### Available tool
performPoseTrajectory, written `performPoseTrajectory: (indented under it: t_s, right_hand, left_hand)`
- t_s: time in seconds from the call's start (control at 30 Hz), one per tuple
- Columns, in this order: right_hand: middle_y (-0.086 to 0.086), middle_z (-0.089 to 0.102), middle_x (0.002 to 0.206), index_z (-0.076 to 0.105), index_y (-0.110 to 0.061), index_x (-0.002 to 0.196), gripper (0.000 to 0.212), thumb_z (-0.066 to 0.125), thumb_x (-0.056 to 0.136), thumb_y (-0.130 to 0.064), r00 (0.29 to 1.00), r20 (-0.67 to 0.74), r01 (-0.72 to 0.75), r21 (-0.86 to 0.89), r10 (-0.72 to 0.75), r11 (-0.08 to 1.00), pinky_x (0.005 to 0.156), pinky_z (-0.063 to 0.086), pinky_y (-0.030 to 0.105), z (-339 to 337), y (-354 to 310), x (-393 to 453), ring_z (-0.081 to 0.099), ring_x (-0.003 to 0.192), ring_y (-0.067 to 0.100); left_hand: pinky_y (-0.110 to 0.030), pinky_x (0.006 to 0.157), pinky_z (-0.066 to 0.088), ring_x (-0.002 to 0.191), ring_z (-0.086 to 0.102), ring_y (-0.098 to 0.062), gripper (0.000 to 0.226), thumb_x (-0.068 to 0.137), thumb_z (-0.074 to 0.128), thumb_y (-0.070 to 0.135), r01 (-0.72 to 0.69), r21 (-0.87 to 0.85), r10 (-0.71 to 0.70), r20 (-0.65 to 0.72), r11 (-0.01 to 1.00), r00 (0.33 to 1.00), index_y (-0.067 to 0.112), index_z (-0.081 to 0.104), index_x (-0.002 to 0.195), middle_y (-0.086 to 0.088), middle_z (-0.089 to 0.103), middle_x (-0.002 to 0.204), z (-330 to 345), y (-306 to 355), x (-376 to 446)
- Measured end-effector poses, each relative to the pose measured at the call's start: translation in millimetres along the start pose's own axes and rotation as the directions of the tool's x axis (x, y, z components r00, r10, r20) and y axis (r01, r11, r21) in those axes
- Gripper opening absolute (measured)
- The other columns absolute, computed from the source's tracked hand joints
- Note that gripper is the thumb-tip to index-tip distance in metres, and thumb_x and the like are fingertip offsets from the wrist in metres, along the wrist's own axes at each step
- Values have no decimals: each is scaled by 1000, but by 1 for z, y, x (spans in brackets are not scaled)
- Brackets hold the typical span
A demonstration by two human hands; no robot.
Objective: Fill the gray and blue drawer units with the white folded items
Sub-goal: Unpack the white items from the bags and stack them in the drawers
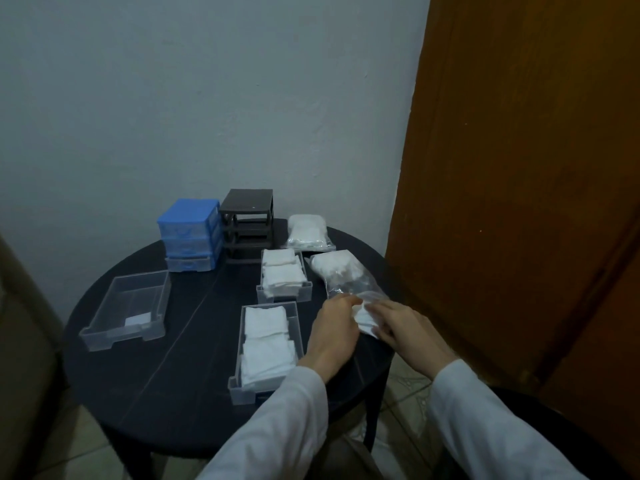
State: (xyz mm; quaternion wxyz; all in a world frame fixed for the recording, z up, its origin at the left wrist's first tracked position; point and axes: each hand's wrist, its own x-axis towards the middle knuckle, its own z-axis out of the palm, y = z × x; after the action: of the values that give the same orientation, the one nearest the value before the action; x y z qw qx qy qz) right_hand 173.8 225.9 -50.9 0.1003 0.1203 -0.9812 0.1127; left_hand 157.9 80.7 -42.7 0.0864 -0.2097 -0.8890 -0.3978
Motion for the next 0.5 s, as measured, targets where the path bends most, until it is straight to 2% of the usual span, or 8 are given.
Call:
performPoseTrajectory:
  t_s: [0.23,0.4,0.5]
  right_hand:
    - [0,58,120,55,-22,120,27,49,94,-22,997,-74,22,5,-21,1000,90,41,19,1,0,1,54,108,10]
    - [-2,58,110,54,-22,116,22,44,96,-23,991,-132,14,-4,-14,1000,83,45,20,-2,-2,-2,53,97,8]
    - [-4,58,105,53,-23,112,19,43,97,-24,982,-190,1,-29,-7,1000,74,42,21,-4,1,-3,49,89,8]
  left_hand:
    - [-26,91,46,104,61,-21,32,87,48,-1,41,-24,-40,34,999,999,10,64,113,-11,66,112,-2,-4,1]
    - [-26,90,46,103,62,-21,31,87,49,-3,49,-22,-48,39,999,998,9,64,112,-12,67,109,-3,-6,3]
    - [-27,90,46,102,61,-21,28,87,51,0,44,-32,-43,40,999,998,8,64,111,-11,67,107,-3,-6,3]
